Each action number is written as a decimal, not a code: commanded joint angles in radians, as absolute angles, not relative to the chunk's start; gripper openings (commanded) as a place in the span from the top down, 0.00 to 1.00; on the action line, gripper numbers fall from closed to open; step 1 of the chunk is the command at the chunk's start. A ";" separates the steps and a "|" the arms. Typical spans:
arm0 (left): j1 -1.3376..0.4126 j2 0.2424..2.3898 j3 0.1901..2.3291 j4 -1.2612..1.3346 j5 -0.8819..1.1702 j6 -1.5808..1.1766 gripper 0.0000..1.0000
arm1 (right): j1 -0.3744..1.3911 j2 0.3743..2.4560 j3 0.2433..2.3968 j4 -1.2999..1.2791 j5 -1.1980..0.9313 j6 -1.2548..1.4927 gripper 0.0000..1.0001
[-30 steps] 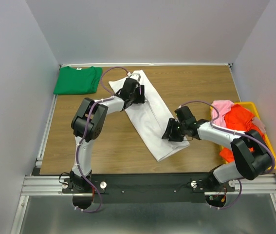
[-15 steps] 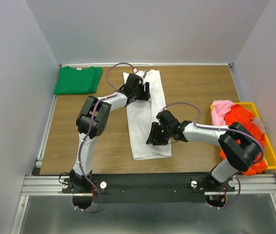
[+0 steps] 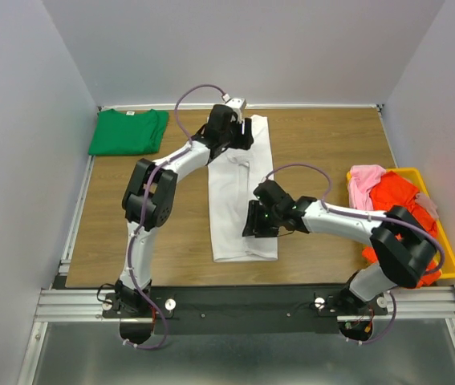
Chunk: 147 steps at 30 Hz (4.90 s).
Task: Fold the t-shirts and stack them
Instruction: Fold the tshirt
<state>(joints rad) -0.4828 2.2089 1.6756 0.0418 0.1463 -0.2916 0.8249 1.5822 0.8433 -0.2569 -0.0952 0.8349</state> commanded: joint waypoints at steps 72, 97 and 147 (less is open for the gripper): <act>-0.968 1.103 0.397 -0.236 -0.081 -0.999 0.54 | 0.847 1.315 0.588 -0.476 0.006 0.888 0.84; -0.977 1.022 0.341 -0.216 -0.115 -1.092 1.00 | 0.848 1.229 0.534 -0.480 -0.005 0.931 1.00; -0.746 1.278 0.512 0.327 -0.319 -0.870 1.00 | 0.761 1.598 1.060 -0.330 0.692 0.647 1.00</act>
<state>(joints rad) -0.7776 1.2564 0.4847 0.2321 -0.3439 -0.9474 0.7841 1.5646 1.0050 -0.3992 0.6140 0.6998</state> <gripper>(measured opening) 0.009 0.009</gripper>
